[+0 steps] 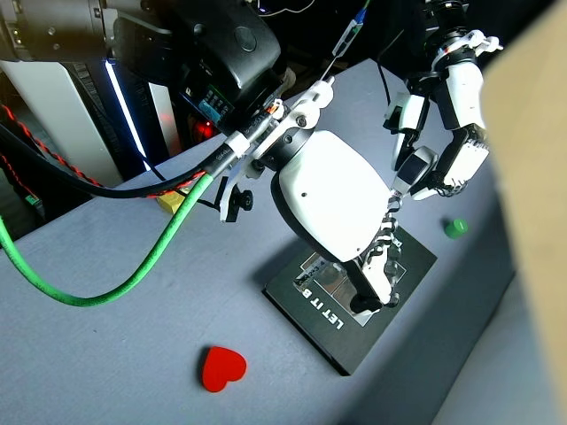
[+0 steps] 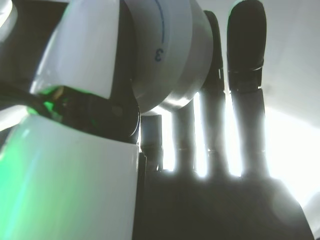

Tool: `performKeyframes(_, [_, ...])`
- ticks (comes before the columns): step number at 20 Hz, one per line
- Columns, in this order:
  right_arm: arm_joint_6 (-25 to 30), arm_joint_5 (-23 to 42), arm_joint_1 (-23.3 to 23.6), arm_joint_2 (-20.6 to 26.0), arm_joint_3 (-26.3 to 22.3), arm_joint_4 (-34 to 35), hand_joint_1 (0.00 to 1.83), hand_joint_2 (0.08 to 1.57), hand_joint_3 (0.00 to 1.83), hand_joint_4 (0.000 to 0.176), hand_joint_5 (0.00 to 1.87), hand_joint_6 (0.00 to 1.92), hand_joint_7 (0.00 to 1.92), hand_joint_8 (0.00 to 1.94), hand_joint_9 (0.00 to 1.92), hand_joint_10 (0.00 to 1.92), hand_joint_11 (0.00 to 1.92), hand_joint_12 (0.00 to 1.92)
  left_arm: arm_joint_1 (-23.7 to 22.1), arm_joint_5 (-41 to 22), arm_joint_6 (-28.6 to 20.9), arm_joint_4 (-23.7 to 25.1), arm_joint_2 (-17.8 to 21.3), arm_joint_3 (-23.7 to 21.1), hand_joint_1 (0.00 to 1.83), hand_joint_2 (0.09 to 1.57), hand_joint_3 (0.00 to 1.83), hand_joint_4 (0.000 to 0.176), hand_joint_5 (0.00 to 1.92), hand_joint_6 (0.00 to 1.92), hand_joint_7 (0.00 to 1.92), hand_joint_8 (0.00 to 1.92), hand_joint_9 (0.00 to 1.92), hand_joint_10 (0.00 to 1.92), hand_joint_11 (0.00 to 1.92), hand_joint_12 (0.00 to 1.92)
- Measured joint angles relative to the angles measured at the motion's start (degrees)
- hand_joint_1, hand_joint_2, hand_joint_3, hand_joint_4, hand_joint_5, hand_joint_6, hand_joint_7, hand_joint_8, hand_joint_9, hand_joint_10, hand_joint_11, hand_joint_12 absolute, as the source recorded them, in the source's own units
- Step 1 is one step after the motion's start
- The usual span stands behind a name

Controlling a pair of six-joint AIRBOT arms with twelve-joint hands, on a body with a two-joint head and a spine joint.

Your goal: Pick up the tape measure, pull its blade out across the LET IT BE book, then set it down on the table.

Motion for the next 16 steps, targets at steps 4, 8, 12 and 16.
performKeyframes(4, [0.22,-0.17,-1.46,-0.22,1.01,-0.17,0.94,1.1,0.0,0.0,0.7,0.01,0.72,0.01,0.68,0.03,0.39,0.97,-0.31,0.09,0.0,-0.22,-0.35,0.28,1.38,1.12,0.0,0.0,0.92,0.89,0.96,1.0,0.96,1.24,0.9,1.12])
performKeyframes(8, [0.61,-0.37,-1.7,-0.42,1.18,-1.29,0.95,1.1,0.0,0.0,0.74,0.02,0.76,0.02,0.7,0.03,0.38,0.97,-0.31,0.09,0.0,-0.39,-0.35,0.42,1.38,1.11,0.0,0.0,0.95,0.87,0.95,1.0,0.94,1.26,0.89,1.15])
performKeyframes(12, [0.76,-0.7,-1.7,-0.39,1.31,-1.36,0.95,1.09,0.0,0.0,0.72,0.0,0.77,0.0,0.73,0.02,0.42,0.99,-0.31,0.09,0.0,-0.52,-0.35,0.52,1.38,1.12,0.0,0.0,0.93,0.88,0.94,1.03,0.94,1.27,0.89,1.16])
performKeyframes(16, [0.79,-0.7,-1.7,-0.39,1.31,-1.36,0.96,1.09,0.0,0.0,0.72,0.0,0.79,0.01,0.75,0.03,0.44,0.99,-0.31,0.09,0.0,-0.59,-0.35,0.52,1.38,1.12,0.0,0.0,0.93,0.87,0.94,1.03,0.95,1.25,0.9,1.13])
